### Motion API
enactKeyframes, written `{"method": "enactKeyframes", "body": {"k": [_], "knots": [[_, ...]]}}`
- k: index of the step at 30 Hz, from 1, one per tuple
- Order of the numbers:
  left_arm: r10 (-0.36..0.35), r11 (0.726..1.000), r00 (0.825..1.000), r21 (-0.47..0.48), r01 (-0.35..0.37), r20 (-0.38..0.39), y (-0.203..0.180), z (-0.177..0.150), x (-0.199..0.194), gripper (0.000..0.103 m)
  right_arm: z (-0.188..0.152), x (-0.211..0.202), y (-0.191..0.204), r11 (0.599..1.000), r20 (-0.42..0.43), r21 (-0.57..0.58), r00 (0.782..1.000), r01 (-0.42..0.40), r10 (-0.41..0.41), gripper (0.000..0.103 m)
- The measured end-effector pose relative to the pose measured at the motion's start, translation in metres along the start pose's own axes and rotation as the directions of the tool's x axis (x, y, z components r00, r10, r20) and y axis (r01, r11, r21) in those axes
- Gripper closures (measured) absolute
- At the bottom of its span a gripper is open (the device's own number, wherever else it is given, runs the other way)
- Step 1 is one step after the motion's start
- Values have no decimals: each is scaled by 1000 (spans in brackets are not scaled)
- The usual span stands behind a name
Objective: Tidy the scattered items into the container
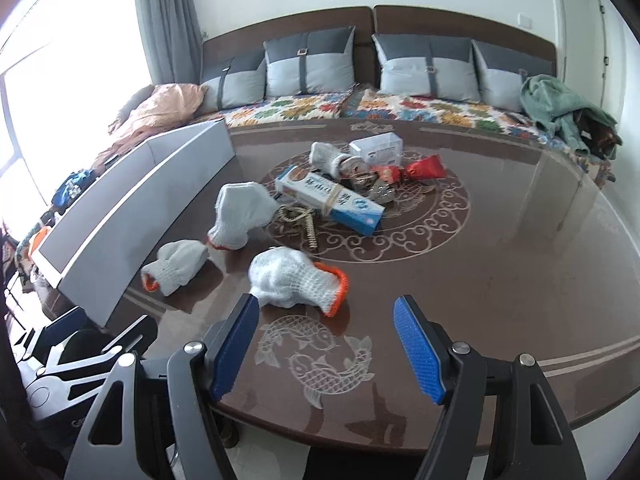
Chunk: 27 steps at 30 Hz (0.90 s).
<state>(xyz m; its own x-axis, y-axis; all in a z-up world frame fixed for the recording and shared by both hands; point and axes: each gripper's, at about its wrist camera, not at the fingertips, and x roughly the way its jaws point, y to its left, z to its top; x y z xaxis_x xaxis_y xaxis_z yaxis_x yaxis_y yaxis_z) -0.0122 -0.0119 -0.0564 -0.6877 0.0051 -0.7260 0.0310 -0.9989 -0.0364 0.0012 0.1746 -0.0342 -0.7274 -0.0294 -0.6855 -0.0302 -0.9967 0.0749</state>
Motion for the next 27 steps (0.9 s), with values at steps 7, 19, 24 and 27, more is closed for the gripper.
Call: {"method": "enactKeyframes", "body": {"k": [7, 19, 24, 27], "knots": [[-19, 998, 999, 60, 16, 48, -13, -7, 4, 0, -12, 11, -15, 998, 9, 23, 999, 53, -53, 32], [-36, 999, 999, -31, 36, -6, 12, -13, 15, 0, -14, 7, -21, 996, 92, 53, 992, 76, -81, 32], [-106, 990, 994, -100, 102, -32, 23, -13, 20, 0, -16, 13, -20, 995, 56, 46, 994, 87, -89, 32], [-123, 986, 992, -115, 119, -32, 24, -12, 20, 0, -18, 14, -20, 996, 52, 47, 996, 74, -76, 32]]}}
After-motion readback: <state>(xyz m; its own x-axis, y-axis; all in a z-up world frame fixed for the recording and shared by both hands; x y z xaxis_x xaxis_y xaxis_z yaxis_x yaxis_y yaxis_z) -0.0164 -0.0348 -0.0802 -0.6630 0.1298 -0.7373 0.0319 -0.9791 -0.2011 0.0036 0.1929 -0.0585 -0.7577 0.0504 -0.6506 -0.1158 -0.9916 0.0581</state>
